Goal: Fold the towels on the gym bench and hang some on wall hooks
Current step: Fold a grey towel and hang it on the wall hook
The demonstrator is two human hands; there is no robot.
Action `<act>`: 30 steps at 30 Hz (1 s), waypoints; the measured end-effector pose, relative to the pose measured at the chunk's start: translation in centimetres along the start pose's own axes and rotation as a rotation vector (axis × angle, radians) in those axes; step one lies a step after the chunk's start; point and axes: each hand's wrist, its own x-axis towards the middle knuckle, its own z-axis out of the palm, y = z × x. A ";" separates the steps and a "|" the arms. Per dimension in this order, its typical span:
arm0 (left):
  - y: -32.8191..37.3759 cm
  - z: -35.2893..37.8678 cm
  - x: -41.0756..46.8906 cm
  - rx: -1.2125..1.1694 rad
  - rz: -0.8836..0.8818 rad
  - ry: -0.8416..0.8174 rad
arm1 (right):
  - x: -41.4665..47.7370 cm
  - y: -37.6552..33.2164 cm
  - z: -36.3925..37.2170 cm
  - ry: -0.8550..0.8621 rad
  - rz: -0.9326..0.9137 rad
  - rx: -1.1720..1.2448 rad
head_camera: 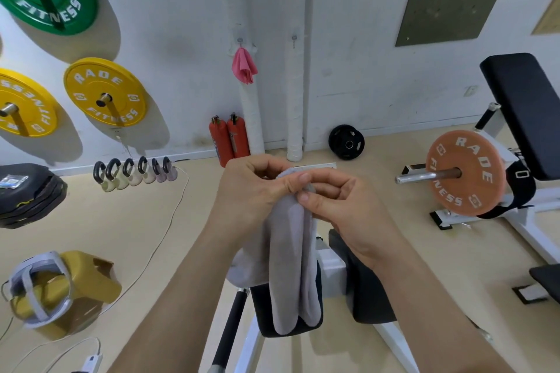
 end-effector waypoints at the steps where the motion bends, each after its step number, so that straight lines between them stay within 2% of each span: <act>1: 0.0 -0.3 -0.1 -0.060 -0.020 -0.062 | 0.0 0.0 -0.1 0.007 -0.001 -0.012; 3: -0.2 -0.9 -0.2 -0.191 -0.061 -0.151 | 0.1 -0.2 -0.4 0.008 0.004 -0.016; 5: -0.3 -1.0 -0.4 -0.244 -0.071 -0.153 | 0.1 -0.2 -0.5 -0.002 0.009 0.002; 9: -0.1 -0.5 -0.5 -0.169 -0.033 -0.081 | 0.1 -0.4 -0.4 0.005 -0.040 0.004; 13: 0.5 -0.7 -0.4 -0.162 -0.008 -0.157 | -0.3 -1.1 -0.8 -0.034 -0.072 -0.062; 16: 0.9 -0.8 -0.3 -0.160 -0.001 -0.192 | -0.6 -2.1 -1.1 -0.068 -0.062 -0.180; 20: 0.7 -0.4 -0.2 -0.077 0.029 -0.112 | -0.6 -2.6 -1.1 -0.103 -0.092 -0.471; 24: 0.5 0.0 -0.1 -0.019 0.072 -0.039 | -0.5 -2.5 -0.4 -0.037 -0.145 -0.646; 27: 0.4 -0.3 -0.2 -0.033 0.097 -0.048 | -0.4 -2.6 -0.1 0.023 -0.192 -0.666; 30: -0.1 -0.6 -0.5 -0.055 0.104 -0.114 | -0.5 -2.8 0.0 0.061 -0.196 -0.478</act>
